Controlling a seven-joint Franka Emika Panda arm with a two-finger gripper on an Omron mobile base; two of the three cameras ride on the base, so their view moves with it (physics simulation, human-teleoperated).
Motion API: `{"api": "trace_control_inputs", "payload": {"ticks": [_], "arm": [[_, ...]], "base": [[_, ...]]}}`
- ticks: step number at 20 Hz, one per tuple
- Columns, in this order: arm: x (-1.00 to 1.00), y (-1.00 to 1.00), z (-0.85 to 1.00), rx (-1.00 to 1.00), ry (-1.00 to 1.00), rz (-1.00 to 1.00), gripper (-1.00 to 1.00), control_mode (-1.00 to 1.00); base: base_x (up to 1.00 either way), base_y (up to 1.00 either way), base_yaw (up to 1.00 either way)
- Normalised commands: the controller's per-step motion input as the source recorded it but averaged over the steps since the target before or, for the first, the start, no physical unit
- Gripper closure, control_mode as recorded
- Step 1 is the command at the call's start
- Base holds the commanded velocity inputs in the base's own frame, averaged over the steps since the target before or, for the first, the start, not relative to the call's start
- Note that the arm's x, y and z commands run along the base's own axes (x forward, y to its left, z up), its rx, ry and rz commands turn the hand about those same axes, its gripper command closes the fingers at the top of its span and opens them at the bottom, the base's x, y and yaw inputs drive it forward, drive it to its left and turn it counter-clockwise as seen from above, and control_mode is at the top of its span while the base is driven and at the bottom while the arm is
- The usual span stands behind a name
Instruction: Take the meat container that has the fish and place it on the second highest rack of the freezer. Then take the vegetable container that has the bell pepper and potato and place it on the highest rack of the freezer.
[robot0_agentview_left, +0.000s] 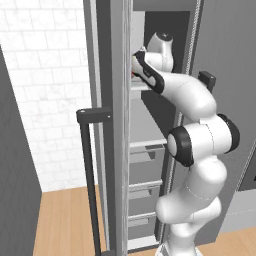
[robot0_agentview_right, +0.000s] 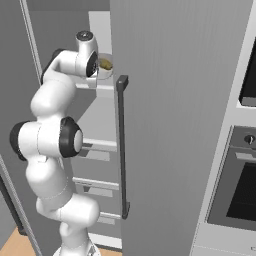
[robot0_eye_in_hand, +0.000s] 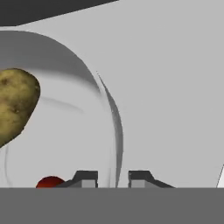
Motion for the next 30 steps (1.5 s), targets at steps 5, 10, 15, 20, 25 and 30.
{"api": "trace_control_inputs", "payload": {"ticks": [5,10,15,20,25,30], "arm": [[-0.45,0.0,0.18,0.0,-0.14,0.0,-1.0,-1.0],[-1.0,-0.04,0.46,0.01,-0.31,0.0,-1.0,-1.0],[-1.0,-0.01,0.09,0.0,-0.13,0.0,-1.0,-1.0],[-1.0,-0.14,-0.08,0.0,0.03,0.01,-1.0,-1.0],[-0.99,-0.33,-0.22,-0.02,0.18,0.11,-1.0,-1.0],[-0.53,-0.39,-0.29,-0.16,0.4,0.29,-1.0,-1.0]], "base": [[0.0,0.0,0.0],[0.0,0.0,0.0],[0.0,0.0,0.0],[0.0,0.0,0.0],[0.0,0.0,0.0],[0.0,0.0,0.0]]}}
